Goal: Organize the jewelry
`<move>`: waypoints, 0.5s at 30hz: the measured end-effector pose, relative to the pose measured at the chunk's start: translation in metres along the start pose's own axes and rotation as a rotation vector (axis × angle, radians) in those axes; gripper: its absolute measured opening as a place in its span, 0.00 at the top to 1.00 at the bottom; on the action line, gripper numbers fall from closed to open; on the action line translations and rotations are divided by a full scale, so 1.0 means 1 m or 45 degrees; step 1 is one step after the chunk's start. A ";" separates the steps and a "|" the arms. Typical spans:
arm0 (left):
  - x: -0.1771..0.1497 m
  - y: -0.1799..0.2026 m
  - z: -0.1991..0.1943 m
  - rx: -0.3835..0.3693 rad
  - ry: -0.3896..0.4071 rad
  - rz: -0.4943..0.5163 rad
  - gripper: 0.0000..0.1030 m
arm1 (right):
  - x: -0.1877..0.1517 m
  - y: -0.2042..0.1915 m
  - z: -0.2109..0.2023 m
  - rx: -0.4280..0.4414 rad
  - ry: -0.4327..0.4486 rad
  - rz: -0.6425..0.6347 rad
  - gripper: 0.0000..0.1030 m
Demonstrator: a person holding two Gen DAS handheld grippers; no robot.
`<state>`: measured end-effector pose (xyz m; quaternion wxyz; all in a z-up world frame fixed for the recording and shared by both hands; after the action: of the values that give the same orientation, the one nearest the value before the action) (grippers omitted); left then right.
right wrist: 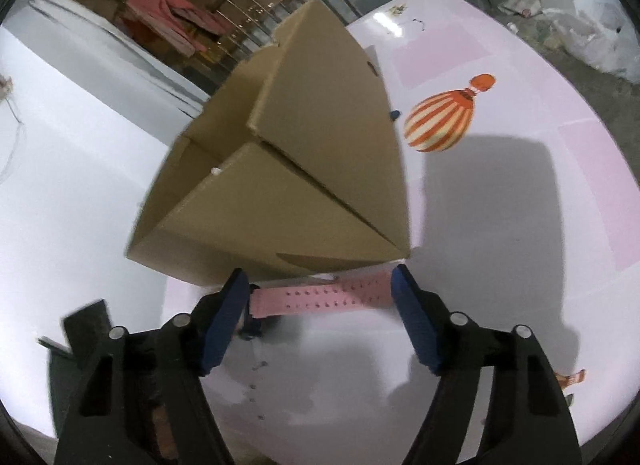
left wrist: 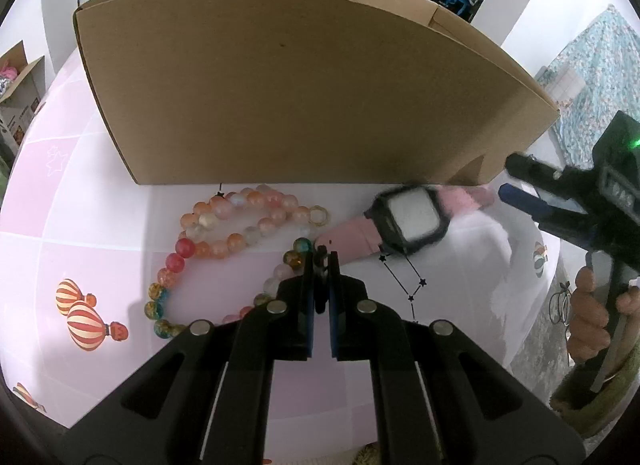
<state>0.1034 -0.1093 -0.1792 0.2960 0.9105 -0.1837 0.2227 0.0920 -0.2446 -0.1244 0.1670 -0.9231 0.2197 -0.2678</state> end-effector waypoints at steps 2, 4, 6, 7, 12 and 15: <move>0.000 0.000 0.000 0.004 -0.001 0.005 0.94 | -0.005 0.000 0.005 -0.043 -0.012 -0.013 0.38; 0.001 0.000 0.001 0.004 -0.001 0.005 0.94 | -0.007 -0.004 0.005 -0.085 0.004 -0.048 0.40; 0.002 0.000 0.001 0.000 -0.001 0.001 0.94 | -0.010 -0.010 0.001 -0.105 0.023 -0.097 0.40; 0.002 0.000 0.001 -0.001 0.000 -0.003 0.94 | -0.009 -0.014 -0.001 -0.116 0.034 -0.125 0.40; 0.002 0.001 -0.005 -0.004 0.025 0.007 0.95 | -0.023 -0.028 -0.015 -0.178 0.105 -0.302 0.41; 0.008 0.006 -0.014 -0.034 0.057 0.017 0.95 | -0.028 -0.042 -0.018 -0.167 0.129 -0.383 0.41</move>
<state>0.1035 -0.1063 -0.1619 0.3108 0.9000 -0.1860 0.2426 0.0738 -0.1983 -0.1044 0.0532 -0.9398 0.1042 -0.3210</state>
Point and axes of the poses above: each gripper's, at about its wrist camera, not at the fingertips, and z roughly the way its jaws point, y to its right, x to its top, the point moved 10 cm from there along z, roughly the way its jaws point, and after that the axes turned 14 degrees about -x, right-handed, at the moved point
